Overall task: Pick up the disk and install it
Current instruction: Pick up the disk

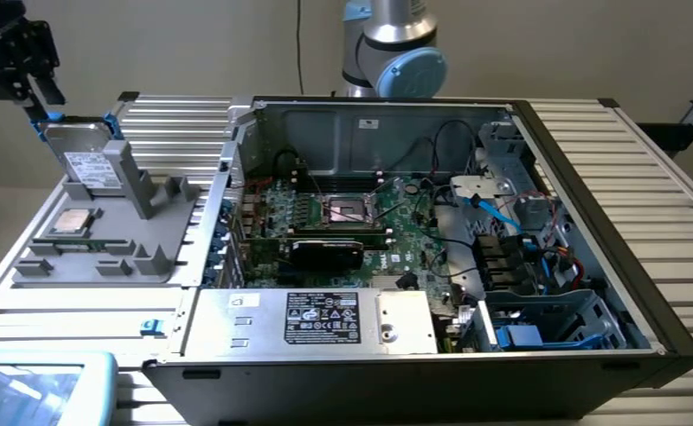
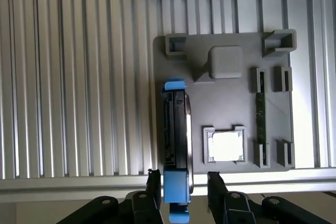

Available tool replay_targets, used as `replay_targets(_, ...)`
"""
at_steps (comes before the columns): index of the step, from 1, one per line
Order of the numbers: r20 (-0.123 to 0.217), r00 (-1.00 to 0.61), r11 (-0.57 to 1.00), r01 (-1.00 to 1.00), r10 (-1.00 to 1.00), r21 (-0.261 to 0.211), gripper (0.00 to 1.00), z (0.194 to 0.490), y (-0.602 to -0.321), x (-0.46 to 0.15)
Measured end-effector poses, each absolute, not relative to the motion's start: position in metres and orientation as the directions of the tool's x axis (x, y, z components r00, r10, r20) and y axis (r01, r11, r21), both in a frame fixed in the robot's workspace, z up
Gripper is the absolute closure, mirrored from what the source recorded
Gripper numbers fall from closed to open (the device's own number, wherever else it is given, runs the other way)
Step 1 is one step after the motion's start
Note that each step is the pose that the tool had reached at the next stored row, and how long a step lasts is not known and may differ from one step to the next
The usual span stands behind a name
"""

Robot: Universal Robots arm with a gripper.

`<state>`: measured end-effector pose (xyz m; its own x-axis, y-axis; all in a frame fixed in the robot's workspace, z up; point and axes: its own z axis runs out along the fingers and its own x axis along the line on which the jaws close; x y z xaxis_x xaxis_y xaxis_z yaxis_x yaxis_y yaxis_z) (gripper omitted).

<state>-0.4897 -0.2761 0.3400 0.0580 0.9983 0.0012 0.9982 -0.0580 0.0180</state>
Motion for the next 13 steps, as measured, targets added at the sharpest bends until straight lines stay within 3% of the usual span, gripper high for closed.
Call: replay_targets(13,0.003,0.058,-0.058,0.998,0.998,0.018,0.52,0.327,-0.275,-0.492)
